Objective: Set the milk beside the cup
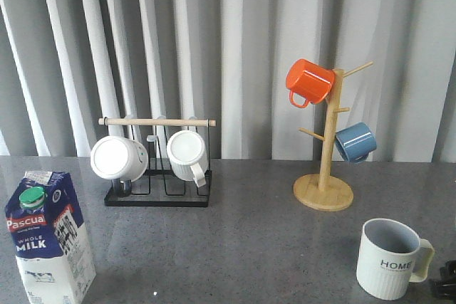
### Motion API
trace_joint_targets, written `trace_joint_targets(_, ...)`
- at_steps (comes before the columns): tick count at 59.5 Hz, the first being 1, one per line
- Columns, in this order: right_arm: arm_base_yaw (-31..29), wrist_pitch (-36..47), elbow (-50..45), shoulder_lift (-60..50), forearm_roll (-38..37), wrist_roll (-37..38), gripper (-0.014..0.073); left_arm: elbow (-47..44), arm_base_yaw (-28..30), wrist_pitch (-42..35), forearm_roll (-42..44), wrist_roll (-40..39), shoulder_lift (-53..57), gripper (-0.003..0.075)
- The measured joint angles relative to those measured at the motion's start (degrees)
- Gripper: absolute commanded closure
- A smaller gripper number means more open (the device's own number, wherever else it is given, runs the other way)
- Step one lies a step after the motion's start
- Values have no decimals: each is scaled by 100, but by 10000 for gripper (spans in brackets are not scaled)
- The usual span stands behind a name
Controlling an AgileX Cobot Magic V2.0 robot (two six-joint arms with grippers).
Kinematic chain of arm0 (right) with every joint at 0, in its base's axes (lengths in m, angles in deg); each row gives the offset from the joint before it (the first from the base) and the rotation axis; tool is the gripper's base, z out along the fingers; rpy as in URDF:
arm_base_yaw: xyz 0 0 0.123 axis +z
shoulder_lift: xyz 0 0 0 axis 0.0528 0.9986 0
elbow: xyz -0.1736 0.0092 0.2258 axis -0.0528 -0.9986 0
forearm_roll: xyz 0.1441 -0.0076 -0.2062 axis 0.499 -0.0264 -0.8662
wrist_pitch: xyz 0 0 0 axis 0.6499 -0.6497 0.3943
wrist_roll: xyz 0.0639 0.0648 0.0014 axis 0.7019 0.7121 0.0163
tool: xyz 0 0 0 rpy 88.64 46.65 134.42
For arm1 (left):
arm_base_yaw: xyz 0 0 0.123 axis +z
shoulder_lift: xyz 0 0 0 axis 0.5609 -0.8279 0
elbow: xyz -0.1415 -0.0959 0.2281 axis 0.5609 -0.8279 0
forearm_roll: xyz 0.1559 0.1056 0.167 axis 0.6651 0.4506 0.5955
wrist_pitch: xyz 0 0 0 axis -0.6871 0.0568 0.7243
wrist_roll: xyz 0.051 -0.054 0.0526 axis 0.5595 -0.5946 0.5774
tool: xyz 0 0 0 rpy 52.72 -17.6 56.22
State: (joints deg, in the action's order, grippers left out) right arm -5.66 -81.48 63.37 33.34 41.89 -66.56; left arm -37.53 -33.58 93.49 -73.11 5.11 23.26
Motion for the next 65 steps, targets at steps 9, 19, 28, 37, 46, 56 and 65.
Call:
trace_joint_targets(9, -205, 59, 0, 133, 0, 57, 121, 0, 0, 0, 0, 0, 0, 148)
trace_joint_targets(19, -160, 65, 0, 140, 5, 62, 121, 0, 0, 12, 0, 0, 0, 148)
trace_joint_targets(28, -160, 65, 0, 140, 11, 56, 121, 0, 0, 45, 0, 0, 0, 148)
trace_joint_targets(37, -134, 151, 0, 140, 30, 45, 121, 0, 0, 51, 0, 0, 0, 148)
trace_joint_targets(46, -42, 166, 0, 175, 148, 45, 121, 0, 0, 51, 0, 0, 0, 148)
trace_joint_targets(56, -2, 236, 0, 350, 197, 45, 121, 0, 0, 56, 0, 0, 0, 148)
trace_joint_targets(65, -2, 307, 0, 549, 197, 0, 121, 0, 0, 56, 0, 0, 0, 148)
